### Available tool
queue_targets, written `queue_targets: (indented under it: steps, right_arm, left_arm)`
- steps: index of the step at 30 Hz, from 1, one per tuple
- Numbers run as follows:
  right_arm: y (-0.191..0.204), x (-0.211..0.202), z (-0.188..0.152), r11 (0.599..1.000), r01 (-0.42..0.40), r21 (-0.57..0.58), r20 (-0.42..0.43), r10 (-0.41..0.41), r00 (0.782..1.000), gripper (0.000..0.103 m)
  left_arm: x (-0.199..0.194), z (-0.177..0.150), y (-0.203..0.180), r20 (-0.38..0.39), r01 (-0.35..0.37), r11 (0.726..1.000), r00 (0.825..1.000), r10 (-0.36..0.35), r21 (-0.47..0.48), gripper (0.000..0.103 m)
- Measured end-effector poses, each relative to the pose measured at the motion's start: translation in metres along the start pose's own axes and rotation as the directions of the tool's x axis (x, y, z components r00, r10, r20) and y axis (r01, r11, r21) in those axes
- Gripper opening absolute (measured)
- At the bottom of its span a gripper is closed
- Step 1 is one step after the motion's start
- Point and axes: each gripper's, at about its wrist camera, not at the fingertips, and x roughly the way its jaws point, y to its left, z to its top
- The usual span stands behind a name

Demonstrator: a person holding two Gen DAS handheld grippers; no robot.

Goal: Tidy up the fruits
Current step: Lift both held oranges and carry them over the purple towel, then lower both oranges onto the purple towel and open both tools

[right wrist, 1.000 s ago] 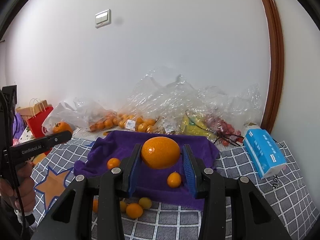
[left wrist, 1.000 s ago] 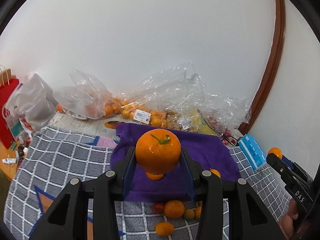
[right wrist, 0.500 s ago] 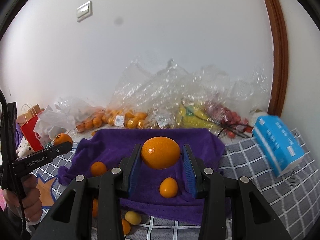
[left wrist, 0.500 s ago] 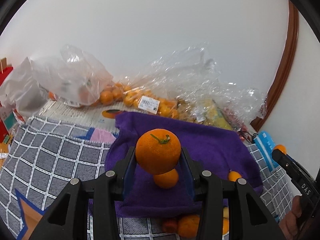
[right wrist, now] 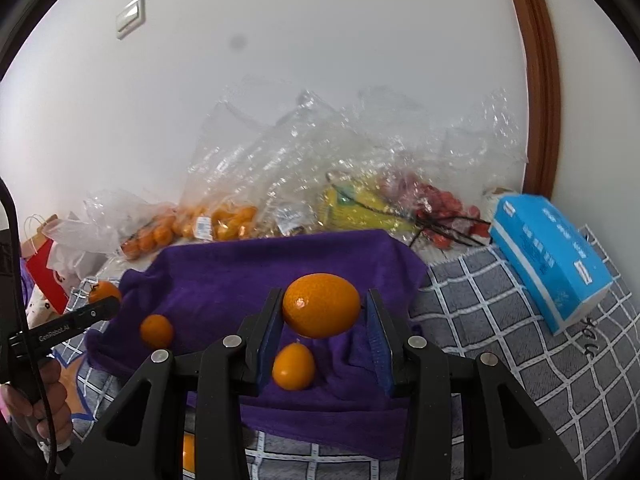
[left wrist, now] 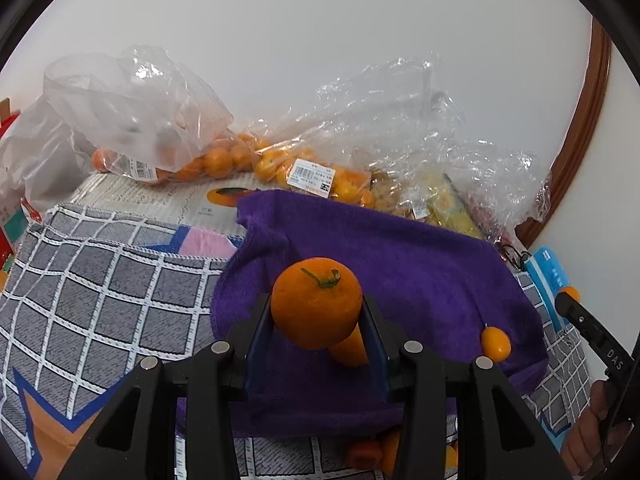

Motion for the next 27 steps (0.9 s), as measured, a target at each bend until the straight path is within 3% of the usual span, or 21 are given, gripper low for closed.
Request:
queue_targets:
  steps: [6,27]
  right_arm:
    - [-0.003,0.004,-0.003,1.000,-0.003,0.013,-0.019,0.003,1.000,0.040]
    - [0.010,0.016,-0.012,0.999,-0.003,-0.042,-0.063,0.000,0.998,0.040]
  left_arm:
    - [0.008,-0.004,0.000,-0.038,0.016,1.000,0.999,-0.016,-0.005,0.041]
    - [0.006,-0.005,0.003,-0.034,0.006,1.000,0.999,-0.006,-0.017,0.041]
